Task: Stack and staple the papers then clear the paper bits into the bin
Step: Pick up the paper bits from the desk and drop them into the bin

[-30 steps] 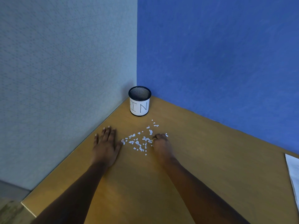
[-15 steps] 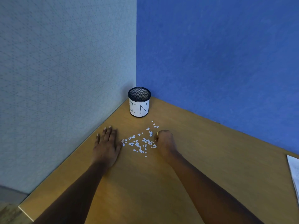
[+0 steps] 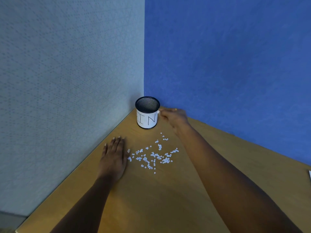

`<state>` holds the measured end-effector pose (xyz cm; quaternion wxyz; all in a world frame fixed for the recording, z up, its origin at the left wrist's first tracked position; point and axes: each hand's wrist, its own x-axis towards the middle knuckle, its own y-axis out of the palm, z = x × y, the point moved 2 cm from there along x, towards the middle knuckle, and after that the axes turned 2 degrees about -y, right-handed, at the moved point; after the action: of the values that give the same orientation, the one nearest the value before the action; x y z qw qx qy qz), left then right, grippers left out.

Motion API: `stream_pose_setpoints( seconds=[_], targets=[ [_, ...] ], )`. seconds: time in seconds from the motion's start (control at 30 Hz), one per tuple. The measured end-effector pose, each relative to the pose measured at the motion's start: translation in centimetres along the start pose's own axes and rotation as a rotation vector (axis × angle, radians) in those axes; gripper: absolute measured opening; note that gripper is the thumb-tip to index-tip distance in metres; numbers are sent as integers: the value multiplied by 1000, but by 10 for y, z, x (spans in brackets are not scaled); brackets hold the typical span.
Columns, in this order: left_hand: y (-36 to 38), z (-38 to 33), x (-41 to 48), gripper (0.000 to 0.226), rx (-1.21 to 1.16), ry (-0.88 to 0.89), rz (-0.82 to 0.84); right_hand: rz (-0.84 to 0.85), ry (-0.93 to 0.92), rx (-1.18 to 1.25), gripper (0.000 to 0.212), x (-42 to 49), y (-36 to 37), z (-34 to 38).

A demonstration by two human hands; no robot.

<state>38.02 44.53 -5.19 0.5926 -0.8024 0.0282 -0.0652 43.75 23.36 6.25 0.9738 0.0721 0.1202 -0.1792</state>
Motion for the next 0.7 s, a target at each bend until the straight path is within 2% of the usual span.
stream_pose_setpoints(
  seconds=[0.3, 0.5, 0.7],
  targets=[
    [-1, -1, 0, 84, -7, -5, -12, -30, -235, -650, 16, 33, 37, 23],
    [0, 0, 0, 84, -8, -4, -8, -17, -311, -777, 18, 39, 42, 20],
    [0, 0, 0, 84, 6, -9, -18, -19, -439, -762, 15, 39, 39, 23]
  ],
)
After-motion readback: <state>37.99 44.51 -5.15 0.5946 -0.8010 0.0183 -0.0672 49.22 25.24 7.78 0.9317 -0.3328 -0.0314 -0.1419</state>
